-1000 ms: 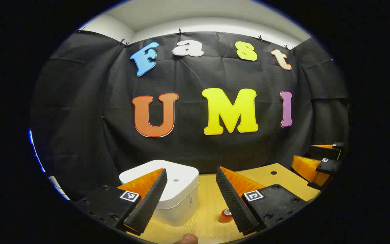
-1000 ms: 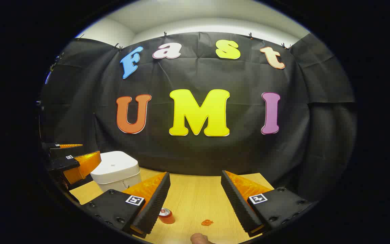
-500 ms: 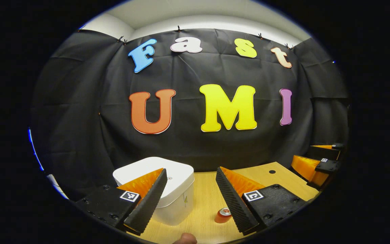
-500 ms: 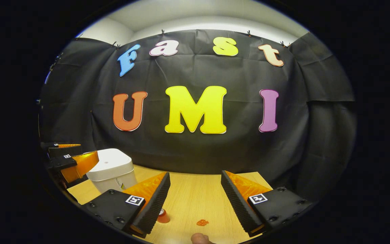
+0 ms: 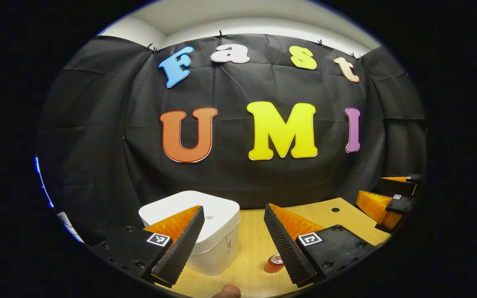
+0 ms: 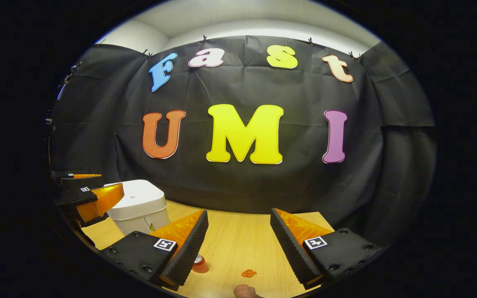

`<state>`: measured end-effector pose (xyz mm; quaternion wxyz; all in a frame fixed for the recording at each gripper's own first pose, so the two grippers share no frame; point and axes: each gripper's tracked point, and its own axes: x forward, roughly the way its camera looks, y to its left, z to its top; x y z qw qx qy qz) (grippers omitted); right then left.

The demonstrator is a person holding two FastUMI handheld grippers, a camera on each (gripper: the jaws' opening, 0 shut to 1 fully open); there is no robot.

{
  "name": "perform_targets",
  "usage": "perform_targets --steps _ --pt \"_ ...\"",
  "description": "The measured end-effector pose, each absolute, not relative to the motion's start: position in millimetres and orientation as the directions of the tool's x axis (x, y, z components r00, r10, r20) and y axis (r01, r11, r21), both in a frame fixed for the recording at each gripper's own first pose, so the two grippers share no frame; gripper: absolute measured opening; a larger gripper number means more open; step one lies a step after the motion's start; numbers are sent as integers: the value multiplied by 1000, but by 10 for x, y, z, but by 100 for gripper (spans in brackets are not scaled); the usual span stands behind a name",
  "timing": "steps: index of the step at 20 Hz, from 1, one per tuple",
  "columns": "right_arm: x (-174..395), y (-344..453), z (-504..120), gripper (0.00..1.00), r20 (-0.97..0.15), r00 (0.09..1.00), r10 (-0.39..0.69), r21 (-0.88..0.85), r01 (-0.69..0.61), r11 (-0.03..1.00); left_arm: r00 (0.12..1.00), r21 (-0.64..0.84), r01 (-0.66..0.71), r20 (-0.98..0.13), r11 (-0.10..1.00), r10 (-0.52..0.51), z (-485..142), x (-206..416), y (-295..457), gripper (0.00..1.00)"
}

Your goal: Press the lid of the desktop garbage bin to open it, pick up the crumpled paper on the desktop and throw it into the bin, then pick up the pop can on the desktop and drop it into the bin, and finally close the garbage bin lid.

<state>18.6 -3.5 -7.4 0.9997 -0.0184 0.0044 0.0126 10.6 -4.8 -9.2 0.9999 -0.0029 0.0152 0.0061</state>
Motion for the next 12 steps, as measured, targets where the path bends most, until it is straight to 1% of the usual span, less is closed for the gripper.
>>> perform_targets --steps 7,8,9,10,11,12 --pt "215 -88 -53 96 -7 1000 26 -18 -26 999 999 -11 -42 -31 999 41 -92 166 28 96" --pt "210 -79 -59 96 -8 1000 28 -18 -28 999 998 -15 -51 -35 999 51 -106 185 66 100" --pt "206 -77 -55 96 -7 999 32 -16 -33 999 998 -24 -56 -41 998 55 -121 187 90 96" --pt "203 -77 -53 93 -5 999 36 -13 -36 999 996 -27 -72 -44 997 71 -136 203 139 86" --pt "212 -80 -48 96 -5 999 37 -11 -37 999 996 -33 -80 -53 996 78 -172 238 161 80" --pt "212 -84 -60 96 -7 999 37 -12 -37 999 993 -35 -99 -68 994 96 -209 288 210 77"
